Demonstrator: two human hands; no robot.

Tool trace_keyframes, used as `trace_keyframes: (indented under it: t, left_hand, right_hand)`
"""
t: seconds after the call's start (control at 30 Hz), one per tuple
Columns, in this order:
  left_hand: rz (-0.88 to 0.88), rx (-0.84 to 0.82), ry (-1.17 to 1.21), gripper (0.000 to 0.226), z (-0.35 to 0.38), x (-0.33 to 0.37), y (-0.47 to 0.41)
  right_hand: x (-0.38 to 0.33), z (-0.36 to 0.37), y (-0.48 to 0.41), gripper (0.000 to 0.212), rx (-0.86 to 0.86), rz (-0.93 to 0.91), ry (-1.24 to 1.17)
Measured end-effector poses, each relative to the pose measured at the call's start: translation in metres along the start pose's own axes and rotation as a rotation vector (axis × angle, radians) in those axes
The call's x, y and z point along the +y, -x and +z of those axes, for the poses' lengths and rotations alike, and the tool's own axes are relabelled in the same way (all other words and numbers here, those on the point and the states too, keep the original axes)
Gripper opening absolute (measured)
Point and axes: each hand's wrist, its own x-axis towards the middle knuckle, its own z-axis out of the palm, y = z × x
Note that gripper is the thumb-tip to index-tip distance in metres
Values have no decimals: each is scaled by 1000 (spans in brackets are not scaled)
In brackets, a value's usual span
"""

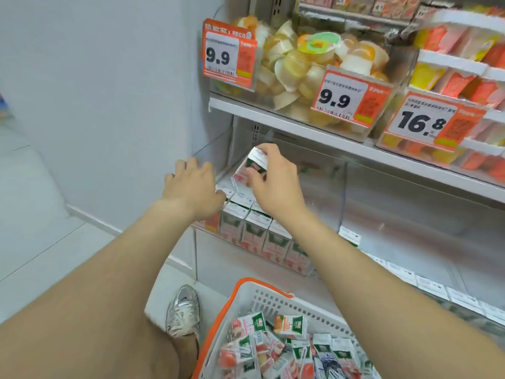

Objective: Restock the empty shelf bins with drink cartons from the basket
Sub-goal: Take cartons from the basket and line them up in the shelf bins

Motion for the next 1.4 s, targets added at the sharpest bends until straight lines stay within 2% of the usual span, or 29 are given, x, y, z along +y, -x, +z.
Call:
trace_keyframes:
  t: [0.1, 0.2, 0.27, 0.37, 0.47, 0.6, 0.7, 0.8, 0.87, 0.93, 1.0, 1.1, 1.17, 1.23, 1.4]
  left_hand:
    - [48, -30, -47, 60, 2, -12, -6]
    - [82, -104, -92, 58, 7, -20, -9]
    - [70, -203, -65, 68, 11, -24, -9]
    - [63, -345, -19, 85, 15, -26, -9]
    - [76, -371, 0, 81, 14, -28, -9]
    - [86, -371, 7, 72, 13, -28, -8]
    - [89, -326, -26, 67, 10, -19, -1]
    - [95, -256, -68, 68, 4, -3, 10]
    - [111, -198, -69, 64, -2, 9, 21]
    - [168, -162, -51, 53, -7, 20, 32]
    - [264, -217, 3, 40, -7, 33, 47]
    - [397, -350, 16, 20, 3, 59, 73]
    - [470, -445, -43, 14, 20, 78, 88]
    - [501, -556, -120, 19, 44, 94, 100]
    - [502, -759, -291, 34, 125, 107, 125]
  right_hand:
    - [-1, 32, -38, 36, -120, 181, 2]
    - [3, 67, -68, 37, -307, 270, 19]
    - [5, 84, -81, 36, -407, 266, 39]
    - [3, 92, -91, 15, -554, 274, 49]
    - [1, 90, -91, 30, -637, 269, 48]
    - [7, 79, -86, 26, -690, 220, 100]
    - [8, 60, -73, 35, -564, 166, 126]
    - [4, 30, -50, 35, -372, -37, 221]
    - [-3, 4, -20, 35, -238, -142, 188]
    - [-8, -25, 15, 30, -229, -177, 114]
    - [-11, -50, 53, 28, -355, -183, 192]
    - [9, -68, 105, 37, -754, -121, 405]
    - [32, -71, 141, 37, -987, -47, 477]
    - [52, -75, 173, 28, -1086, 41, 503]
    - [95, -73, 206, 24, -1136, 123, 604]
